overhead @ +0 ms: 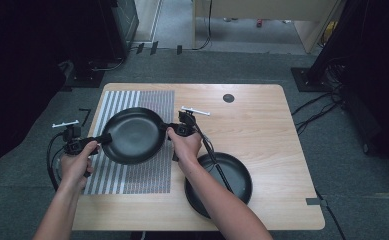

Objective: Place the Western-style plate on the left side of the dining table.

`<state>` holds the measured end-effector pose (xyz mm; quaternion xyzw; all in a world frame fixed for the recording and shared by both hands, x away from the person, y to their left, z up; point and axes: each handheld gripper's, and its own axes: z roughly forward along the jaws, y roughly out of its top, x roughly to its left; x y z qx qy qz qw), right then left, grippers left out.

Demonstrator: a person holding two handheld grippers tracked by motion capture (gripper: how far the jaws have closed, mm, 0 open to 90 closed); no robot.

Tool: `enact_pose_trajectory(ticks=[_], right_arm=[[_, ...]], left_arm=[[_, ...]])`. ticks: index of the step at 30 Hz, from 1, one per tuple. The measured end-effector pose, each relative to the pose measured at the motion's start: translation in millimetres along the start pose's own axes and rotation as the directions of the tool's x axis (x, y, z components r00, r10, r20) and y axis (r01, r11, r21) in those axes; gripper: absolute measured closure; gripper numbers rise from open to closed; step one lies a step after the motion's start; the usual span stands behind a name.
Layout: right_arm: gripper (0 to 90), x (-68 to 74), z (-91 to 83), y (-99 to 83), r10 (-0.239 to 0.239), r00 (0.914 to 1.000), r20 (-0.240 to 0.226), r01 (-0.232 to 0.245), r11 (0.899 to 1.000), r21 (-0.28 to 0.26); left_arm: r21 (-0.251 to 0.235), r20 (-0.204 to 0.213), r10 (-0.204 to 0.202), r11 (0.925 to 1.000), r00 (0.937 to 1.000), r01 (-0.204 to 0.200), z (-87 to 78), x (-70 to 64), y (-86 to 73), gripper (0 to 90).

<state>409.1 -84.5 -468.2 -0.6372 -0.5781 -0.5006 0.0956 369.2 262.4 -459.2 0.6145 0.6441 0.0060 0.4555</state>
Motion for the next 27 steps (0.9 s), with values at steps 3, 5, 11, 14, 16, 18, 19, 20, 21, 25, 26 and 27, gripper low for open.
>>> enact_pose_trajectory(ticks=[3, 5, 11, 14, 16, 18, 19, 20, 21, 25, 26, 27], right_arm=[[85.0, -5.7, 13.8, 1.1, 0.023, 0.9996, 0.015, -0.023, 1.0, 0.001], [85.1, -6.9, 17.9, 1.7, 0.034, 0.9993, 0.017, -0.034, 0.999, 0.002], [84.9, -10.6, 38.1, 3.1, 0.03, 0.9992, 0.028, -0.03, 1.0, 0.01], [84.8, -18.0, 46.6, 3.4, 0.047, 0.9983, 0.035, -0.047, 0.999, 0.006], [84.8, -19.6, 49.1, 2.8, 0.043, 0.9982, 0.042, -0.043, 0.999, 0.006], [84.8, -21.0, 51.6, 2.3, 0.051, 0.9975, 0.049, -0.052, 0.999, 0.007], [84.8, -21.0, 51.6, 2.3, 0.051, 0.9975, 0.049, -0.052, 0.999, 0.007], [84.6, -23.5, 54.2, 2.5, 0.058, 0.997, 0.052, -0.058, 0.998, 0.007], [84.6, -23.5, 54.2, 2.5, 0.058, 0.997, 0.052, -0.058, 0.998, 0.007], [84.6, -24.3, 58.9, 2.4, 0.056, 0.9964, 0.063, -0.056, 0.998, 0.005], [84.5, -23.7, 61.8, 1.5, 0.05, 0.9967, 0.064, -0.051, 0.999, 0.015], [84.4, -23.4, 63.2, 0.9, 0.051, 0.9966, 0.065, -0.052, 0.998, 0.019]], left_arm=[[0.003, -0.018, -0.02, 0.9998, 0.9996, 0.02, 6.0, 6.7, 4.6, 75.0], [0.003, -0.023, -0.031, 0.9995, 0.9993, 0.031, 7.7, 9.5, 5.9, 75.0], [0.008, -0.06, -0.061, 0.9981, 0.9963, 0.062, 18.1, 21.6, 10.0, 75.2], [0.025, -0.066, -0.087, 0.9957, 0.994, 0.089, 26.1, 27.3, 11.5, 75.3], [0.029, -0.067, -0.092, 0.9952, 0.9935, 0.094, 27.7, 29.1, 11.8, 75.5], [0.029, -0.078, -0.106, 0.9936, 0.9913, 0.109, 31.4, 31.2, 12.1, 75.5], [0.029, -0.078, -0.106, 0.9936, 0.9913, 0.109, 31.4, 31.2, 12.1, 75.8], [0.03, -0.079, -0.113, 0.9929, 0.9905, 0.115, 33.9, 32.2, 12.5, 75.9], [0.03, -0.079, -0.113, 0.9929, 0.9905, 0.115, 33.9, 32.2, 12.5, 75.9], [0.031, -0.093, -0.133, 0.9902, 0.9867, 0.136, 37.8, 37.5, 13.7, 75.7], [0.027, -0.105, -0.138, 0.9897, 0.9849, 0.141, 38.6, 39.9, 14.3, 75.7], [0.027, -0.111, -0.139, 0.9894, 0.9841, 0.142, 38.8, 40.5, 14.4, 75.8]])
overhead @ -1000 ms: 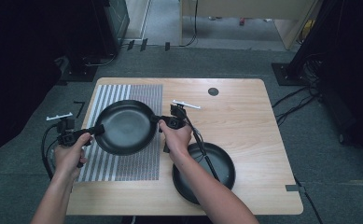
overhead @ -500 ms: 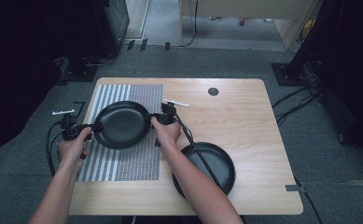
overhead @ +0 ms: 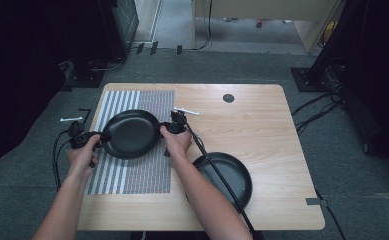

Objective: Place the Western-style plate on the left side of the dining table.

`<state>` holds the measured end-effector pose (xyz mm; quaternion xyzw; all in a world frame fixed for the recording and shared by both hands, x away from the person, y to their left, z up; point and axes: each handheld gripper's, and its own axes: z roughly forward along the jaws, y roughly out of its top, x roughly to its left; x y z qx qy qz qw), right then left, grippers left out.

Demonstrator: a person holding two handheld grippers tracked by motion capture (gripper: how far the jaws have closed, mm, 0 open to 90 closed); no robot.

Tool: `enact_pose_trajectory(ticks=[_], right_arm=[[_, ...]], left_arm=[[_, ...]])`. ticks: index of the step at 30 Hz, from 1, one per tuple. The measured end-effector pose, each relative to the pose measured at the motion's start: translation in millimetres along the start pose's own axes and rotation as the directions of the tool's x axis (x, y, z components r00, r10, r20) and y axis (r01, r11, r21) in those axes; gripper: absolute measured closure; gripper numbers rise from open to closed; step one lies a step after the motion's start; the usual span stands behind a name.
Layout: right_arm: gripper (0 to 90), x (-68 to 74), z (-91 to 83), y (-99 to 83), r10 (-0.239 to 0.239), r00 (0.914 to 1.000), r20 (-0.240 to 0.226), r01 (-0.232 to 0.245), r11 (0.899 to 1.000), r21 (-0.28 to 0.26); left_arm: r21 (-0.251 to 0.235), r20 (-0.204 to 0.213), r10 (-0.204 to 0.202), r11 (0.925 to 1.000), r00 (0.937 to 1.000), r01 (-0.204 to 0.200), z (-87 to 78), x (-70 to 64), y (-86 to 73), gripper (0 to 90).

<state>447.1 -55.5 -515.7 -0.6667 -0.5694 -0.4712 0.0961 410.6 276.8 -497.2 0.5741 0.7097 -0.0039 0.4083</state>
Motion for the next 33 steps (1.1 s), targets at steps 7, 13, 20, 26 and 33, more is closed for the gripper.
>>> enact_pose_trajectory(ticks=[7, 13, 20, 26, 33], right_arm=[[83.9, -2.5, 4.2, -1.4, 0.009, 0.9998, 0.018, -0.009, 1.0, 0.005], [83.4, -2.9, 4.2, -1.3, 0.001, 0.9994, 0.035, -0.001, 1.0, -0.002], [83.3, -2.4, 5.0, -2.3, -0.03, 0.9986, 0.044, 0.031, 0.999, -0.012], [76.7, 0.5, 4.6, -3.8, -0.076, 0.996, 0.047, 0.078, 0.997, -0.027], [57.7, 16.2, -11.4, -0.1, -0.266, 0.9503, 0.162, 0.289, 0.947, -0.141]], left_arm=[[0.014, -0.011, -0.002, 0.9999, 0.9999, 0.002, 3.1, 0.1, -0.8, 75.6], [0.009, -0.015, 0.001, 1.0, 0.9999, -0.001, 6.4, -0.9, -1.6, 75.6], [0.0, -0.036, 0.023, 0.9997, 0.9991, -0.023, 8.8, -2.3, -3.8, 73.3], [-0.017, -0.06, 0.053, 0.9984, 0.9968, -0.054, 9.3, -8.3, -6.3, 61.6], [-0.097, -0.232, 0.108, 0.9862, 0.9666, -0.134, -0.7, -18.4, -10.0, 31.0]])
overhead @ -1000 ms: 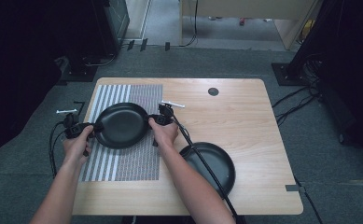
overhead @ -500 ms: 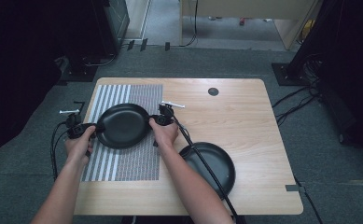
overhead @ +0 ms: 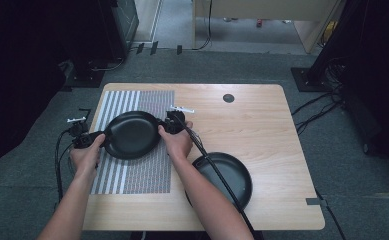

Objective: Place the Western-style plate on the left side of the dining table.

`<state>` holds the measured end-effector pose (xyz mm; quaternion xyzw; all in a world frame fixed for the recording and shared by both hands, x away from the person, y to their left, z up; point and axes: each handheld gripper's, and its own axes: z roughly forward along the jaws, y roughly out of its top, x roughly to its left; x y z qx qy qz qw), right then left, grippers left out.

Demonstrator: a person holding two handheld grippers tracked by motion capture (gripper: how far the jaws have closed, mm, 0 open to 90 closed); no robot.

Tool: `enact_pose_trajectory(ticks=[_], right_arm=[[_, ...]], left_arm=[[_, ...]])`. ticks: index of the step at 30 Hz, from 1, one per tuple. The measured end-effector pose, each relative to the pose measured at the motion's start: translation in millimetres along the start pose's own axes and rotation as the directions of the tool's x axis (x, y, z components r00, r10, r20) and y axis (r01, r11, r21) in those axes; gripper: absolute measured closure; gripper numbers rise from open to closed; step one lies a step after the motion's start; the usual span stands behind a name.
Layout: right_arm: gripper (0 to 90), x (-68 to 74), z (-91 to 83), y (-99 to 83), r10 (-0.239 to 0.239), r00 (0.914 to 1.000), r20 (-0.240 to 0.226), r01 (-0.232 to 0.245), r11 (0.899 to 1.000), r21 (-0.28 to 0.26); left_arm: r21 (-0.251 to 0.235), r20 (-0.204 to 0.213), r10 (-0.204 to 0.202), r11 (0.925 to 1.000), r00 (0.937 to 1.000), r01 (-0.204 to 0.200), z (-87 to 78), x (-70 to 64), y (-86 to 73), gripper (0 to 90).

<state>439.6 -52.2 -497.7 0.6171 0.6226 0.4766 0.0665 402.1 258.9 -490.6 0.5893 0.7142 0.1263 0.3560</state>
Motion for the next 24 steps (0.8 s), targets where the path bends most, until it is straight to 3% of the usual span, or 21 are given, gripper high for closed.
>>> enact_pose_trajectory(ticks=[3, 6, 7, 8, 9, 10, 11, 12, 13, 14, 15, 16, 17, 21, 24], right_arm=[[50.6, 1.6, -4.9, 3.8, -0.037, 0.9991, -0.019, 0.036, 0.999, -0.033], [43.4, 6.5, -15.9, 10.6, -0.077, 0.9969, -0.017, 0.076, 0.996, -0.04], [40.2, 9.1, -24.1, 14.8, -0.09, 0.9959, -0.011, 0.09, 0.996, -0.018], [37.5, 10.4, -28.1, 16.5, -0.089, 0.9959, -0.016, 0.089, 0.996, -0.015], [36.2, 11.6, -32.6, 17.8, -0.087, 0.996, -0.022, 0.086, 0.996, -0.016], [35.1, 12.7, -37.4, 18.2, -0.098, 0.9946, -0.033, 0.097, 0.995, -0.017], [32.9, 13.6, -42.1, 17.8, -0.127, 0.991, -0.043, 0.127, 0.992, -0.013], [32.1, 14.5, -46.3, 18.1, -0.144, 0.9886, -0.044, 0.143, 0.99, -0.011], [32.1, 14.5, -46.3, 18.1, -0.144, 0.9886, -0.044, 0.143, 0.99, -0.011], [29.6, 16.1, -55.2, 18.5, -0.178, 0.9831, -0.045, 0.177, 0.984, -0.012], [28.7, 16.7, -60.1, 18.2, -0.204, 0.9782, -0.042, 0.203, 0.979, -0.01], [28.7, 16.7, -60.1, 18.2, -0.204, 0.9782, -0.042, 0.203, 0.979, -0.01], [28.1, 17.3, -71.2, 18.9, -0.23, 0.9725, -0.039, 0.229, 0.973, -0.014], [27.5, 15.5, -85.3, 19.8, -0.246, 0.9683, -0.042, 0.246, 0.969, -0.016], [27.4, 10.9, -106.8, 18.6, -0.295, 0.9552, -0.024, 0.295, 0.955, -0.022]], left_arm=[[-0.008, -0.02, 0.027, 0.9996, 0.9994, -0.027, -4.6, -2.6, -0.7, 24.8], [-0.04, -0.056, 0.112, 0.9927, 0.9921, -0.114, -14.3, -15.1, -2.5, 17.2], [-0.05, -0.049, 0.122, 0.991, 0.9913, -0.124, -17.0, -18.5, -2.6, 13.9], [-0.088, -0.021, 0.15, 0.9845, 0.9885, -0.151, -25.7, -27.5, -2.7, 13.2], [-0.088, -0.021, 0.15, 0.9845, 0.9885, -0.151, -25.7, -27.5, -2.7, 12.1], [-0.128, 0.005, 0.194, 0.9731, 0.981, -0.192, -35.0, -36.3, -3.5, 9.4], [-0.128, 0.005, 0.194, 0.9731, 0.981, -0.192, -35.0, -36.3, -3.5, 8.5], [-0.17, 0.027, 0.223, 0.9615, 0.9744, -0.216, -44.7, -44.1, -4.9, 8.2], [-0.17, 0.027, 0.223, 0.9615, 0.9744, -0.216, -44.7, -44.1, -4.9, 7.1], [-0.198, 0.041, 0.252, 0.9504, 0.9668, -0.24, -52.5, -50.5, -6.9, 5.6], [-0.198, 0.041, 0.252, 0.9504, 0.9668, -0.24, -52.5, -50.5, -6.9, 3.2], [-0.208, 0.056, 0.263, 0.9467, 0.9633, -0.246, -56.0, -52.8, -8.3, 3.2], [-0.215, 0.056, 0.286, 0.9391, 0.9566, -0.268, -61.7, -57.2, -11.4, 2.4], [-0.226, 0.051, 0.295, 0.934, 0.9542, -0.276, -69.1, -63.0, -17.6, 2.4], [-0.225, 0.052, 0.297, 0.9338, 0.9536, -0.278, -75.4, -68.0, -25.6, 2.3]])
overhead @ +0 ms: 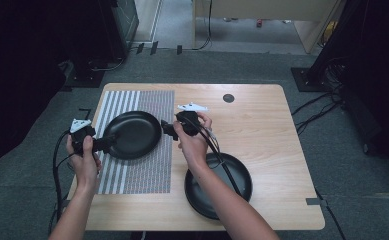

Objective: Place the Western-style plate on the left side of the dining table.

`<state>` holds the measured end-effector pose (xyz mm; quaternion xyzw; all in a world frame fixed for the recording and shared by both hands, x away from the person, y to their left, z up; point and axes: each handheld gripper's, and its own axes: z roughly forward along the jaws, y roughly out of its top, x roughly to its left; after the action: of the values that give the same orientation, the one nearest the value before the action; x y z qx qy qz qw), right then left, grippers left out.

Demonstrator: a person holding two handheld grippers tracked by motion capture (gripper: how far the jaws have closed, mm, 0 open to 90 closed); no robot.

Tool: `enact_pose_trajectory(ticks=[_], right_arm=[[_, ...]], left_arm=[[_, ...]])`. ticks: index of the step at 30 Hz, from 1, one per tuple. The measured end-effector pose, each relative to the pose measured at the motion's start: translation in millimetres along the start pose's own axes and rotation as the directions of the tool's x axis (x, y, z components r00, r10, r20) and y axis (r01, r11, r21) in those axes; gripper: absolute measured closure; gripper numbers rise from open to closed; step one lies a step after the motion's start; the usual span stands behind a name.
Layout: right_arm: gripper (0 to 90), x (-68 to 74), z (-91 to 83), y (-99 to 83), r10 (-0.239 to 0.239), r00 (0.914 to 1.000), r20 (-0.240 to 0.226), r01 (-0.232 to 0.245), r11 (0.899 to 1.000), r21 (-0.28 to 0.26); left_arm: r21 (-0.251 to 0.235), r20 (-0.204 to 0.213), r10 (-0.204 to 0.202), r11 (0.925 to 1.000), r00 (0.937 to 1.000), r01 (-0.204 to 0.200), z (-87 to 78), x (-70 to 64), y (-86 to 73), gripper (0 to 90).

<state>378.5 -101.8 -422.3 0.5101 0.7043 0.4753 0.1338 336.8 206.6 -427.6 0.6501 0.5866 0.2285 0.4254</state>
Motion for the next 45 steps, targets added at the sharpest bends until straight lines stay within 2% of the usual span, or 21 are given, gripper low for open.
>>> enact_pose_trajectory(ticks=[1, 3, 4, 8, 12, 13, 16, 17, 20, 23, 24, 29, 30, 33, 35, 36, 39, 40, 41, 42, 45], right_arm=[[27.4, 0.0, 0.0, 0.0, 0.0, 1.0, 0.0, 0.0, 1.0, 0.0], [27.3, -4.6, -16.1, -3.4, -0.027, 0.9996, 0.003, 0.027, 1.0, -0.003], [27.3, -4.6, -16.1, -3.4, -0.027, 0.9996, 0.003, 0.027, 1.0, -0.003], [26.5, -12.9, -35.1, -8.0, -0.028, 0.9996, -0.001, 0.028, 1.0, 0.005], [25.8, -20.0, -55.6, -14.1, -0.049, 0.9988, 0.006, 0.049, 0.999, -0.003], [25.8, -20.0, -55.6, -14.1, -0.049, 0.9988, 0.006, 0.049, 0.999, -0.003], [25.8, -23.2, -69.9, -18.5, -0.065, 0.9979, 0.002, 0.065, 0.998, -0.015], [25.8, -23.2, -69.9, -18.5, -0.065, 0.9979, 0.002, 0.065, 0.998, -0.015], [25.8, -27.9, -84.6, -24.2, -0.059, 0.9982, -0.009, 0.059, 0.998, -0.037], [25.8, -30.3, -91.6, -27.5, -0.059, 0.9982, -0.009, 0.059, 0.997, -0.047], [25.8, -32.8, -98.6, -31.1, -0.056, 0.9984, -0.007, 0.056, 0.997, -0.054], [25.8, -39.8, -112.3, -39.8, -0.043, 0.9989, -0.017, 0.042, 0.997, -0.061], [25.8, -44.0, -119.8, -46.1, -0.037, 0.9992, -0.017, 0.036, 0.997, -0.063], [25.8, -47.6, -125.3, -51.7, -0.035, 0.9993, -0.012, 0.034, 0.997, -0.065], [25.9, -52.7, -131.2, -58.1, -0.04, 0.9992, -0.001, 0.04, 0.997, -0.069], [25.9, -58.8, -136.9, -64.8, -0.046, 0.9987, 0.021, 0.047, 0.996, -0.08], [25.9, -66.3, -143.1, -71.7, -0.035, 0.999, 0.028, 0.038, 0.995, -0.092], [25.9, -75.3, -149.8, -79.3, -0.024, 0.9991, 0.036, 0.027, 0.995, -0.1], [25.9, -75.3, -149.8, -79.3, -0.024, 0.9991, 0.036, 0.027, 0.995, -0.1], [26.0, -82.4, -154.9, -85.1, -0.013, 0.9988, 0.046, 0.018, 0.995, -0.101], [26.0, -90.1, -160.7, -91.4, -0.001, 0.9983, 0.058, 0.007, 0.995, -0.101]], left_arm=[[0.0, 0.0, 0.0, 1.0, 1.0, 0.0, 0.0, 0.0, 0.0, 2.3], [-0.007, 0.009, 0.001, 1.0, 1.0, -0.001, -6.7, -4.9, -4.2, 2.3], [-0.007, 0.009, 0.001, 1.0, 1.0, -0.001, -6.7, -4.9, -4.2, 2.2], [-0.025, -0.003, 0.009, 0.9997, 1.0, -0.009, -13.9, -10.3, -10.7, 2.2], [-0.015, -0.012, 0.008, 0.9998, 0.9999, -0.008, -16.4, -14.3, -17.5, 2.2], [-0.016, -0.017, 0.007, 0.9998, 0.9998, -0.007, -17.2, -15.8, -19.4, 2.2], [-0.013, -0.001, 0.018, 0.9997, 0.9998, -0.018, -19.0, -22.6, -26.0, 2.3], [-0.01, 0.001, 0.029, 0.9995, 0.9996, -0.029, -19.6, -25.3, -28.3, 2.3], [-0.009, 0.021, 0.047, 0.9989, 0.9987, -0.047, -23.1, -35.9, -37.3, 2.2], [-0.009, 0.035, 0.049, 0.9988, 0.9982, -0.049, -24.9, -40.1, -41.5, 2.3], [-0.011, 0.047, 0.049, 0.9987, 0.9977, -0.049, -27.3, -43.9, -45.5, 2.3], [-0.019, 0.057, 0.057, 0.9982, 0.9967, -0.056, -33.7, -50.8, -54.4, 2.3], [-0.019, 0.059, 0.06, 0.9981, 0.9964, -0.059, -36.7, -53.1, -58.7, 2.3], [-0.02, 0.059, 0.062, 0.9979, 0.9963, -0.061, -39.8, -55.0, -62.6, 2.3], [-0.016, 0.072, 0.054, 0.9985, 0.9959, -0.053, -43.6, -56.2, -66.7, 2.3], [-0.02, 0.072, 0.058, 0.9982, 0.9957, -0.057, -47.1, -57.3, -69.9, 2.3], [-0.023, 0.068, 0.066, 0.9977, 0.9955, -0.065, -50.6, -57.5, -73.0, 2.3], [-0.032, 0.058, 0.068, 0.9973, 0.996, -0.066, -53.8, -55.8, -75.8, 2.3], [-0.032, 0.058, 0.068, 0.9973, 0.996, -0.066, -53.8, -55.8, -75.8, 2.3], [-0.032, 0.055, 0.068, 0.9973, 0.9962, -0.066, -55.1, -54.1, -77.3, 2.3], [-0.033, 0.05, 0.053, 0.9981, 0.9973, -0.051, -55.7, -48.1, -82.9, 2.3]])
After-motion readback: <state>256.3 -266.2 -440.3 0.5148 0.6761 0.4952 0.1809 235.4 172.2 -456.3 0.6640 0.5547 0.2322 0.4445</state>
